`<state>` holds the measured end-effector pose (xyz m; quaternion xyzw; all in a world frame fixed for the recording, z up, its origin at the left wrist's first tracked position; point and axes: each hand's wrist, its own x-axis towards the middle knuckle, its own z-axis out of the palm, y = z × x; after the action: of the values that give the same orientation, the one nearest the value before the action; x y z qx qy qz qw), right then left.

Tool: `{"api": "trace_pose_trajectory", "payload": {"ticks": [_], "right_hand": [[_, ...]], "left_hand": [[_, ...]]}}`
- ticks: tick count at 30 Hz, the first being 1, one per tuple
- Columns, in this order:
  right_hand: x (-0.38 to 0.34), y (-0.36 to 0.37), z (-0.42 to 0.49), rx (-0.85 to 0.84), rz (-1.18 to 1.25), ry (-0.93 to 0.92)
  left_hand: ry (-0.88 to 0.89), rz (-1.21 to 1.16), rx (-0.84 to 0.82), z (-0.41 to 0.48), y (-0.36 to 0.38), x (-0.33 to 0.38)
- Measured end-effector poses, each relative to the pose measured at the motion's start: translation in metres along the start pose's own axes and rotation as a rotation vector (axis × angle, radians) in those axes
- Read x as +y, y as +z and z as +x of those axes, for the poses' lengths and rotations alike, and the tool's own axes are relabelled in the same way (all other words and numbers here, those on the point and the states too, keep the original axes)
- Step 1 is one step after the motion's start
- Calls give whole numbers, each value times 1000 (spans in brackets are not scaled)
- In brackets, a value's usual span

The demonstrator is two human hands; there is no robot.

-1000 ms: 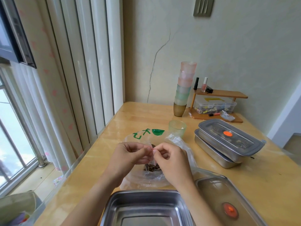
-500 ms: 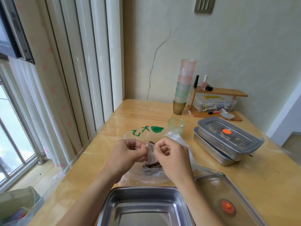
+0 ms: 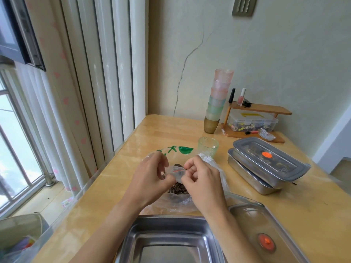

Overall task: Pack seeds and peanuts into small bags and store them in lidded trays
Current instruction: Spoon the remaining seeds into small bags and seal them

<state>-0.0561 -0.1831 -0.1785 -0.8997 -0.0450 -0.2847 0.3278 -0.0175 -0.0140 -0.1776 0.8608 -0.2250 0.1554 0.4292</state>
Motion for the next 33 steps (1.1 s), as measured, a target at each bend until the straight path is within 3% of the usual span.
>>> {"api": "trace_pose_trajectory", "payload": {"ticks": [5, 8, 10, 16, 20, 27, 33], "right_hand": [[-2, -3, 0, -71, 296, 186], [-6, -5, 0, -119, 425, 272], [-6, -6, 1, -145, 453, 290], [-3, -6, 4, -65, 274, 112], [-11, -11, 3, -223, 374, 51], [-12, -11, 0, -315, 193, 9], [-3, -12, 4, -304, 380, 40]], "left_hand": [[251, 40, -163, 0, -4, -7], [229, 75, -276, -1, 1, -14], [206, 90, -245, 1, 4, -20], [188, 50, -201, 2, 5, -22], [197, 63, -208, 2, 5, -24], [186, 68, -189, 0, 6, -25], [195, -15, -164, 2, 5, -25]]}}
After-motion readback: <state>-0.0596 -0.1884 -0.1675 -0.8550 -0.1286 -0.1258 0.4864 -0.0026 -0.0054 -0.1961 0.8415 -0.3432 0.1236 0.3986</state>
